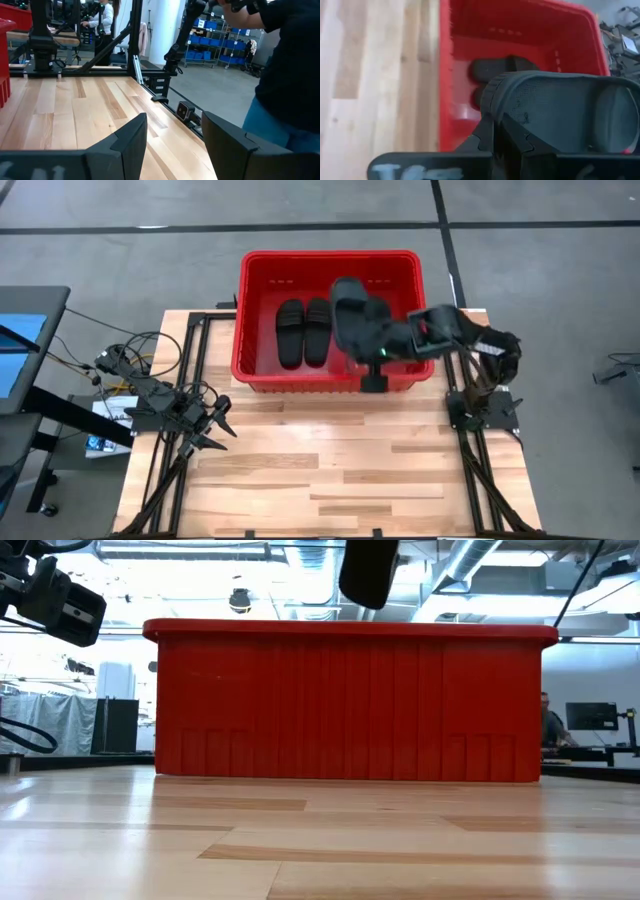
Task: Pick and place slides into bin
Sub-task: Put the black slide into the red container
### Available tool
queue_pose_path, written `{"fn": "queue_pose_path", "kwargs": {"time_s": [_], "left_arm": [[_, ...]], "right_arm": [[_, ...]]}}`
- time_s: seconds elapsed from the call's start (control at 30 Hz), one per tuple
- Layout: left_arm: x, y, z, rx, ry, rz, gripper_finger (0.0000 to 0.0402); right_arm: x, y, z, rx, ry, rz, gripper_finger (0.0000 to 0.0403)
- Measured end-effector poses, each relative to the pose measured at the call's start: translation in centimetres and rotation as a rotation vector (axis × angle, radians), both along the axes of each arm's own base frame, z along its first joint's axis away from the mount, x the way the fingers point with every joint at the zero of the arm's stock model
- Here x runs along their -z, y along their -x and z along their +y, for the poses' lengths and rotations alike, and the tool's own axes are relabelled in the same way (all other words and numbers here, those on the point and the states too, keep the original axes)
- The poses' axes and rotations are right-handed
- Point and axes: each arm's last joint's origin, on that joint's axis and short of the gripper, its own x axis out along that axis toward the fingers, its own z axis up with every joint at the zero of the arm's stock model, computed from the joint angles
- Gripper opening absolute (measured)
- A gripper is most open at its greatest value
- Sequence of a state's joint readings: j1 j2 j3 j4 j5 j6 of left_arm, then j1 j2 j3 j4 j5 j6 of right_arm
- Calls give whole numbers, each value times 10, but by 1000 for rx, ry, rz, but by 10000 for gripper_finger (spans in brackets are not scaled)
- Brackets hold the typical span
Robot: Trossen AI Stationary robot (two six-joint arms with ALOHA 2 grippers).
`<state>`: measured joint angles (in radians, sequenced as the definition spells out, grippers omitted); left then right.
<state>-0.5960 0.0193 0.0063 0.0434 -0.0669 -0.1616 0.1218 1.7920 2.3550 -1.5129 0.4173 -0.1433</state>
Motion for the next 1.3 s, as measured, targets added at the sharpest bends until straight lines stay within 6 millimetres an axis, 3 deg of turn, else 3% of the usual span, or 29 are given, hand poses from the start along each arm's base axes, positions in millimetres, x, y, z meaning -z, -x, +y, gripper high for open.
{"fn": "queue_pose_path", "kwargs": {"time_s": [0.4,0.7,0.97,1.3], "left_arm": [[0,0,0,0,0,0,178],[0,0,0,0,0,0,178],[0,0,0,0,0,0,178],[0,0,0,0,0,0,178]], "right_arm": [[5,-3,-95,29,-16,41,0],[47,-12,-152,40,-48,118,0],[91,-21,-177,43,-99,159,0],[138,-26,-183,49,-138,226,0]]}}
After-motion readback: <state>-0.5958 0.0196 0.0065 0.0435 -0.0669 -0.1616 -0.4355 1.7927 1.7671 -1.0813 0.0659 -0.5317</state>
